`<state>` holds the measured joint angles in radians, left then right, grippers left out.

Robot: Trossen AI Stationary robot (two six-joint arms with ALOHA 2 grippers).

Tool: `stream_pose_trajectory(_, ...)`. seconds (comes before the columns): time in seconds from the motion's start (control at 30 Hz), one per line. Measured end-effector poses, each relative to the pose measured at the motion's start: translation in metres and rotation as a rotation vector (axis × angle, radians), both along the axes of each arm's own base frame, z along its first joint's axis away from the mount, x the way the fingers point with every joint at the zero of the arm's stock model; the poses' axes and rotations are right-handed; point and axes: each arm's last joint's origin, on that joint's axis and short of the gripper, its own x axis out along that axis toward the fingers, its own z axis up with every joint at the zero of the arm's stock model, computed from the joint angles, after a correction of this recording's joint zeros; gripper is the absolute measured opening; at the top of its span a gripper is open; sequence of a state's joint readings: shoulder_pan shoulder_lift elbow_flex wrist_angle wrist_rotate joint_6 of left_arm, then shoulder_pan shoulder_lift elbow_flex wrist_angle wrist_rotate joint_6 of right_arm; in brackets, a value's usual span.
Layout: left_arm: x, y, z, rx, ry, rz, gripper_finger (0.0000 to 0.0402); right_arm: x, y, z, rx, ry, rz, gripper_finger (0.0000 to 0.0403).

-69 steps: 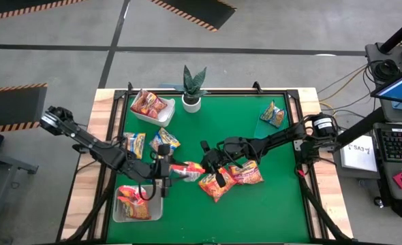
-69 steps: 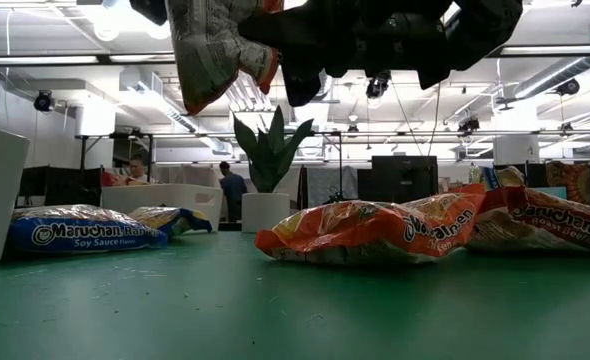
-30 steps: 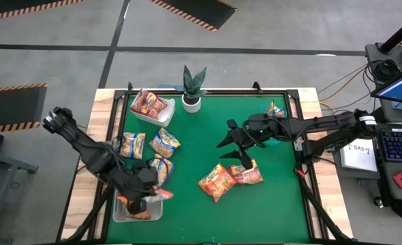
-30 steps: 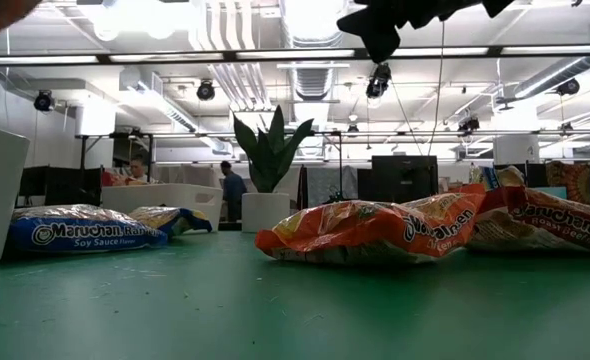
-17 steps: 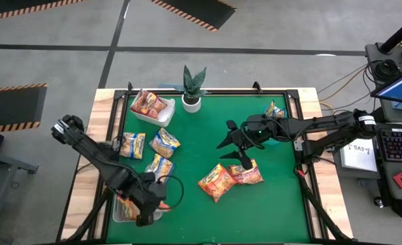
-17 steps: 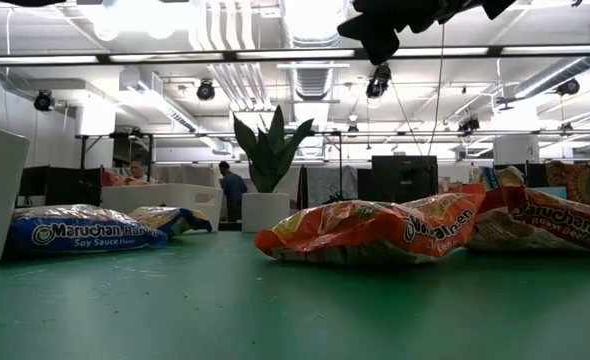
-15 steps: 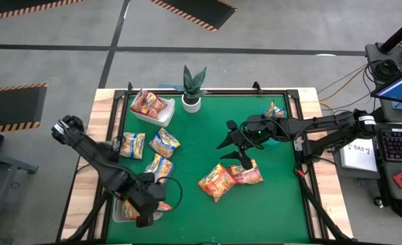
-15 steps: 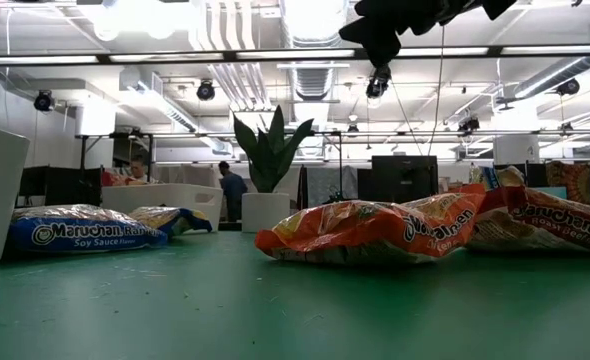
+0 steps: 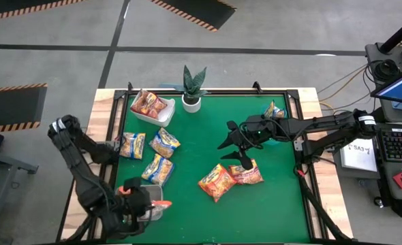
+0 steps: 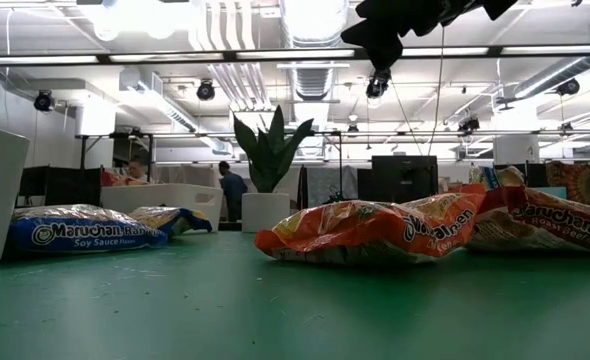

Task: Sort Maruchan noodles
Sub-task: Put the orange noodle pack into the gray bin

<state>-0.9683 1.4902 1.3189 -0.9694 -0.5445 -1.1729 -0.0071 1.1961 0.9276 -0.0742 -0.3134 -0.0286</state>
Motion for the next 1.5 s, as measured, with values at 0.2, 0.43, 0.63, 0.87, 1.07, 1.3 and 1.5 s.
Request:
stream_pose_trajectory(0.2, -0.01, -0.004, -0.029, -0.069, 0.035, 0.077, 0.0003, 0.0, 0.0, 0.0, 0.009, 0.004, -0.004, 0.018)
stream_pose_trajectory(0.43, -0.016, -0.001, -0.047, -0.087, 0.129, 0.105, 0.0038, 0.0, 0.0, 0.0, 0.016, 0.008, -0.007, 0.018)
stream_pose_trajectory(0.63, -0.021, -0.003, -0.044, -0.153, 0.305, 0.061, 0.0079, 0.0, 0.0, -0.001, 0.015, 0.012, -0.007, 0.018)
stream_pose_trajectory(0.87, -0.027, 0.006, -0.013, -0.061, 0.379, 0.076, 0.0097, 0.0, 0.0, -0.001, 0.011, 0.011, -0.005, 0.018)
stream_pose_trajectory(1.07, -0.024, 0.004, 0.014, -0.111, 0.34, 0.061, 0.0096, 0.0, 0.0, -0.001, 0.022, 0.015, -0.01, 0.018)
stream_pose_trajectory(1.3, -0.014, -0.016, 0.033, -0.287, 0.336, -0.007, 0.0041, 0.0, 0.0, -0.001, 0.022, 0.016, -0.01, 0.018)
stream_pose_trajectory(1.5, 0.0, -0.038, 0.013, -0.277, 0.359, -0.005, 0.0007, 0.0, 0.0, -0.001, 0.018, 0.014, -0.008, 0.018)
